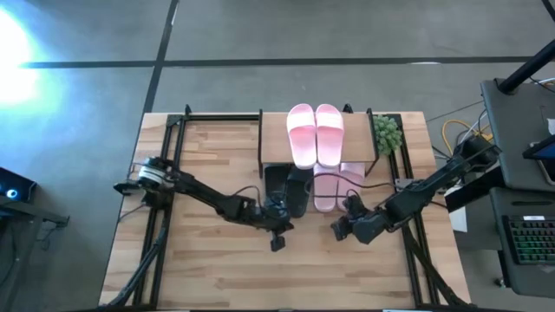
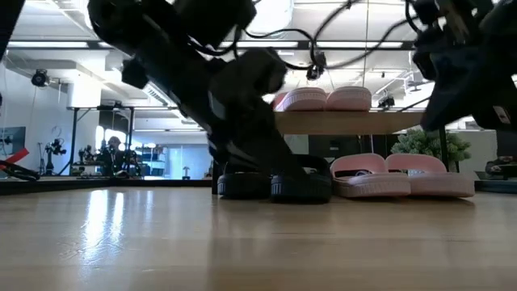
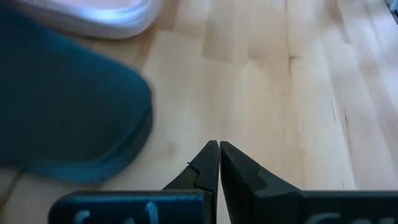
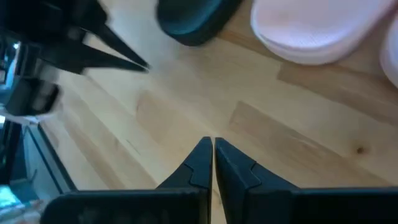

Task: Pick and place slides into the shelf
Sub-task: Adjust the slippers under the shelf

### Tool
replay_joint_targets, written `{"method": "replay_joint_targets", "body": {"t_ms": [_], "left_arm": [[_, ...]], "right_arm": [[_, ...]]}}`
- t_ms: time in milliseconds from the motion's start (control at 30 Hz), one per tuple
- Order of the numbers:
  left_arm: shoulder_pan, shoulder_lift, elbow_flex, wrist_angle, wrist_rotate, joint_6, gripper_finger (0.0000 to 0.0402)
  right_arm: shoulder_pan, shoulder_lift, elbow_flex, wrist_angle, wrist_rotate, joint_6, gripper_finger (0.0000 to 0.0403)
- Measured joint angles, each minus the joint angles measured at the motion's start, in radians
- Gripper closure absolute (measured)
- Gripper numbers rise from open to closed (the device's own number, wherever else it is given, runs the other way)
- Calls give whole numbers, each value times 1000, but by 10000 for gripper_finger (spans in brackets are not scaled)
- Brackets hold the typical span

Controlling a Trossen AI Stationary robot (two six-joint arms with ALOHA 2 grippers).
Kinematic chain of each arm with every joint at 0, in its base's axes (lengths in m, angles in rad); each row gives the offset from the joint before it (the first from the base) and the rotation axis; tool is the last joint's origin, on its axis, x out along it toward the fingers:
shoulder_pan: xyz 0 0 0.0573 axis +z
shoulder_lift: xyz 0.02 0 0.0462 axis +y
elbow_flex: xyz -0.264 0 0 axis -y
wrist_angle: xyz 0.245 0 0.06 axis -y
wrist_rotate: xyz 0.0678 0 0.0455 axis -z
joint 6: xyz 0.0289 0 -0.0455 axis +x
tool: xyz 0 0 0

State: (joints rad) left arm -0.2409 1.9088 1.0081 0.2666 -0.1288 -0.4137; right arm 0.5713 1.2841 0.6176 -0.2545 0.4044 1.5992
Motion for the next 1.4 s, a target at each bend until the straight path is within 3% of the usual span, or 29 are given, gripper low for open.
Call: {"method": "replay_joint_targets", "body": {"t_ms": [200,467,800,967,1200,1400], "left_arm": [[12,61,68,-57,-82,20,402],[75,88,115,-46,-152,65,402],[128,82,138,-42,-134,83,402],[59,28,147,-44,-60,80,402],[-56,-42,141,-251,-190,71,402],[-118,-59,132,-403,-224,-53,402]], "right_arm": [[0,3,56,-22,19,-79,392],[0,26,84,-112,16,-59,392],[0,62,82,-124,15,-45,392],[-1,115,80,-104,15,-21,392],[-25,224,81,-57,15,-23,392],[-75,288,80,-20,65,-76,392]]}}
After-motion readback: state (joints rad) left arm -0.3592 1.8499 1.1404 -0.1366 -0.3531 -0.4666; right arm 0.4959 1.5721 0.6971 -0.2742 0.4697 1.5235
